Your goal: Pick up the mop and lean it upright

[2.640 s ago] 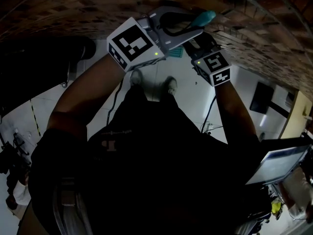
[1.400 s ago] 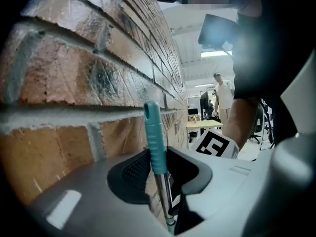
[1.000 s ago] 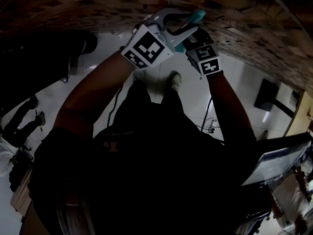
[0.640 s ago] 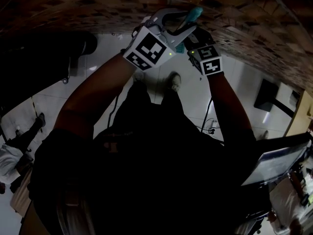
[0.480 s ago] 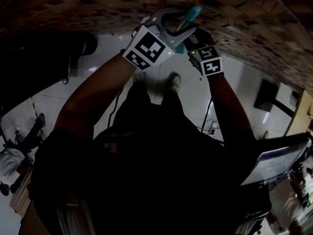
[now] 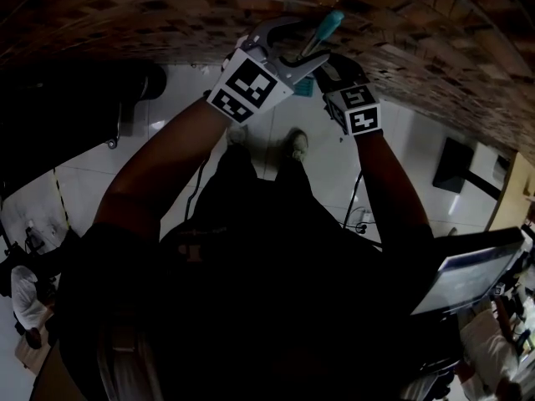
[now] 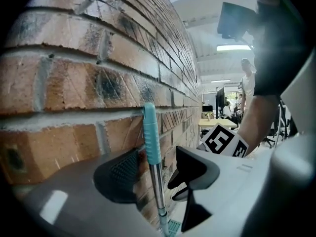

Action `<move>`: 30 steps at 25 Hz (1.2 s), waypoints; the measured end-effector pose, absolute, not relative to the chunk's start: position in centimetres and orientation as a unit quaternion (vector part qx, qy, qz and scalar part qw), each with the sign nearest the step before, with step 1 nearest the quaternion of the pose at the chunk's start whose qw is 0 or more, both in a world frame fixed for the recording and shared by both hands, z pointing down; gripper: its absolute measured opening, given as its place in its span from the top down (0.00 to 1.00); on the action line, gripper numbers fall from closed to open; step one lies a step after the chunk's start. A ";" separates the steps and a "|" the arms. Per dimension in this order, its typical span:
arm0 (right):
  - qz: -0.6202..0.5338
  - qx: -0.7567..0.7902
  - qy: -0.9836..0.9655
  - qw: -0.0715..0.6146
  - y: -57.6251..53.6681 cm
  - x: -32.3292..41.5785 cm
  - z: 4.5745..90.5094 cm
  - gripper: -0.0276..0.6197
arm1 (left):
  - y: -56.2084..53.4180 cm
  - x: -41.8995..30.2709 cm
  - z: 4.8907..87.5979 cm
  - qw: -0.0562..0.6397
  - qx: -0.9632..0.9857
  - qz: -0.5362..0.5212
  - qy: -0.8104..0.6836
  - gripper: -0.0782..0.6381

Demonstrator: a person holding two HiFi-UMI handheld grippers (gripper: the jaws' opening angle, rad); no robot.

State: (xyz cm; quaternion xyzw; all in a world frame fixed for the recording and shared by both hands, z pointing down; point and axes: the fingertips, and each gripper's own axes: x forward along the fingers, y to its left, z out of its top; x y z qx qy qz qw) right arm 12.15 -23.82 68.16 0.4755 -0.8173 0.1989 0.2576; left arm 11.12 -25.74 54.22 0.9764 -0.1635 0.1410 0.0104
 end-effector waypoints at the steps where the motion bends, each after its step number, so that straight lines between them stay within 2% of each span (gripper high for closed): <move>1: 0.198 0.476 -0.817 0.257 -23.7 12.2 67.9 0.72 | -25.6 11.0 54.1 0.010 0.976 0.140 -0.165 0.57; 13: 0.182 0.497 -0.812 0.248 -22.4 14.4 63.4 0.72 | -24.8 8.1 50.5 0.022 0.976 0.119 -0.182 0.58; 18: 0.175 0.503 -0.813 0.236 -20.6 15.3 60.6 0.73 | -24.2 6.3 49.0 0.058 0.975 0.101 -0.190 0.58; 30: 0.143 0.511 -0.834 0.149 -16.1 16.5 47.1 0.79 | -22.5 -1.2 40.7 0.102 0.971 0.036 -0.213 0.60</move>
